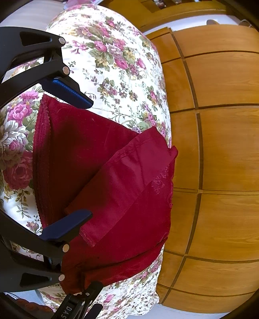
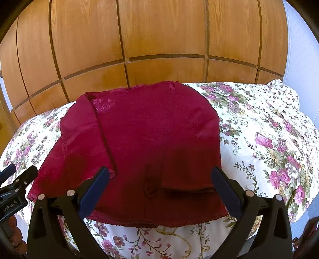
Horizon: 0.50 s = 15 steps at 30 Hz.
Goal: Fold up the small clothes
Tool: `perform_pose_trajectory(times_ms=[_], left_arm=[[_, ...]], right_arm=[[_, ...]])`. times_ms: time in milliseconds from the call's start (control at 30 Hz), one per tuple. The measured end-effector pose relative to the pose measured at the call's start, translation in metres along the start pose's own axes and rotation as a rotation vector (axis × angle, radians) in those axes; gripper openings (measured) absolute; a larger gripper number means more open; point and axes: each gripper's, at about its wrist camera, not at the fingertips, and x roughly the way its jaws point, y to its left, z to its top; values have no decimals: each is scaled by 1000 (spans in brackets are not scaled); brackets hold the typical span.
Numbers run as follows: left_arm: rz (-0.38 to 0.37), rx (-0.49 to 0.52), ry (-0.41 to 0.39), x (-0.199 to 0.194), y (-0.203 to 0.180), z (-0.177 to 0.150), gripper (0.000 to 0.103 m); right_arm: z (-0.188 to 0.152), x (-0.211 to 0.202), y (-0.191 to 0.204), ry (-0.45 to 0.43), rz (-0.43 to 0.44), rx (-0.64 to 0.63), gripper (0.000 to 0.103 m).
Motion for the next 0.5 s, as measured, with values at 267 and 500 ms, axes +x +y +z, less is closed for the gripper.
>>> perform_pose_trajectory(times_ms=[267, 500], left_arm=[[1, -5, 7, 2, 0, -1, 100], [1, -1, 10, 3, -1, -1, 100]], right_arm=[[-1, 1, 0, 3, 0, -2, 101], [-1, 2, 0, 7, 1, -5, 101]])
